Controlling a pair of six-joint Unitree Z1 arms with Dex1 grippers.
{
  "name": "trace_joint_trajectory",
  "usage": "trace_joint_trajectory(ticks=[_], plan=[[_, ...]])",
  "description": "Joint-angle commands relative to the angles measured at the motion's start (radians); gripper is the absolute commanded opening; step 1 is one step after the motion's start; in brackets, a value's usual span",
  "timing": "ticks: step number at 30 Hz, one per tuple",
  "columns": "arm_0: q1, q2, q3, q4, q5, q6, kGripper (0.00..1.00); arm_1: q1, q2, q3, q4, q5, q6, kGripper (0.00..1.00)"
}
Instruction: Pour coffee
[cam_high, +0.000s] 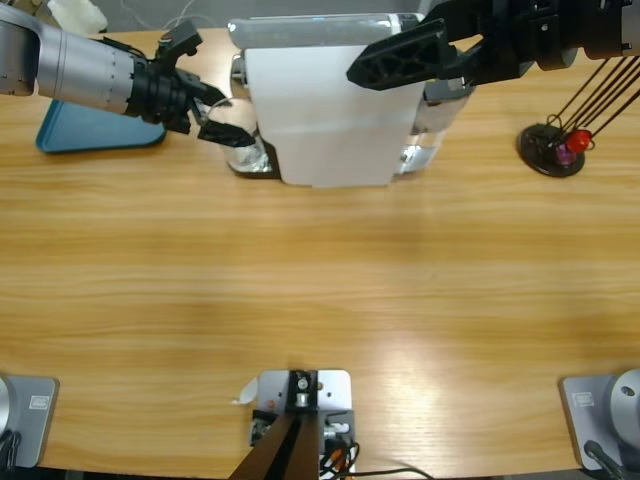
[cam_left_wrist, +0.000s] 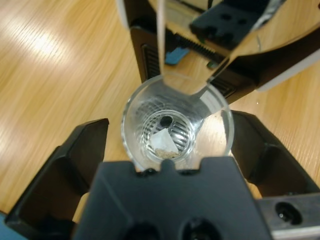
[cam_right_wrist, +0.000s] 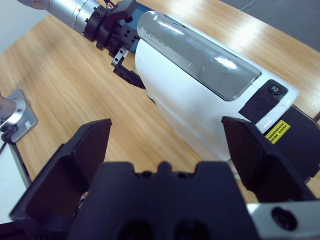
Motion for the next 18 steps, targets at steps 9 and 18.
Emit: trace_joint_trajectory(ticks=[9, 18], plan=[[0.02, -0.4, 0.212, 0.029, 0.082, -0.285, 0.987, -0.046, 0.047, -0.154, 0.151, -0.002, -0.074, 0.991], [-0.185, -0.572, 0.26, 0.271, 0.371, -0.575, 1.0, -0.123, 0.086, -0.344, 0.389, -0.034, -0.053, 0.012]])
